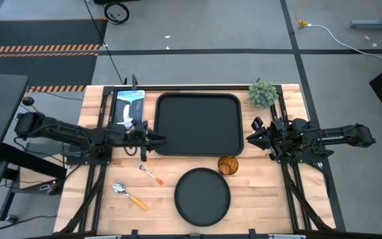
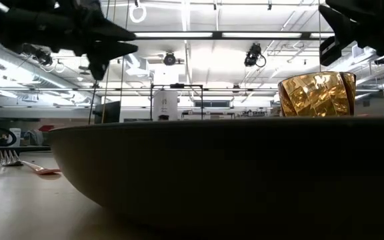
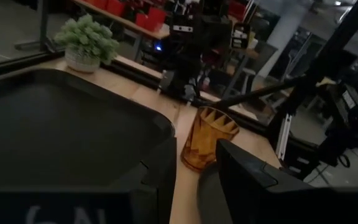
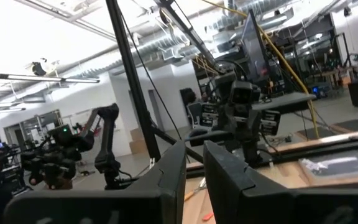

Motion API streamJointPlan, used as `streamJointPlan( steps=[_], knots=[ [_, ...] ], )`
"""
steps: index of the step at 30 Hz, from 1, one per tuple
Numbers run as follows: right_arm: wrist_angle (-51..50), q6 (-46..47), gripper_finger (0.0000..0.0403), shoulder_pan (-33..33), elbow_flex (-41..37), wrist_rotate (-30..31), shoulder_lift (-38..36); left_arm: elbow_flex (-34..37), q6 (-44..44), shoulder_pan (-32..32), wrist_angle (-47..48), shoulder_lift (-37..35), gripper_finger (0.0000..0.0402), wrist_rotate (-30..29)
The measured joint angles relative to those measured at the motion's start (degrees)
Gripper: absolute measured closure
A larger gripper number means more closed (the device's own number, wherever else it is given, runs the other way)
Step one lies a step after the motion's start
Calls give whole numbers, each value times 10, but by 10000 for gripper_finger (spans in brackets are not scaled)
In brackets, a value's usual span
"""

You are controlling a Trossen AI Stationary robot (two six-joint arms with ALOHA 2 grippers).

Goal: Pick and place plate/cup/fork/spoon on tray
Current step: Put the brown cup on the black tray

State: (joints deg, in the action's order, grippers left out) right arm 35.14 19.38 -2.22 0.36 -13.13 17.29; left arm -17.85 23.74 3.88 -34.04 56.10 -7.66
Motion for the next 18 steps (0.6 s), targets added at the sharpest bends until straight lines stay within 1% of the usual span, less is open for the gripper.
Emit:
streamJointPlan(
  steps=[9, 13, 16, 18],
  knots=[
    [-61, 11, 339, 0, 0, 0, 10, -119, 8, 28, 2, 156, 280, -1],
    [-142, 2, 339, 0, 21, 3, 10, -183, 12, 37, 3, 224, 280, -1],
    [-214, -27, 339, 0, 48, 16, 10, -230, 12, 42, 7, 275, 280, -2],
    [-241, -52, 339, 0, 63, 16, 10, -266, 12, 42, 19, 308, 280, -2]
  ],
)
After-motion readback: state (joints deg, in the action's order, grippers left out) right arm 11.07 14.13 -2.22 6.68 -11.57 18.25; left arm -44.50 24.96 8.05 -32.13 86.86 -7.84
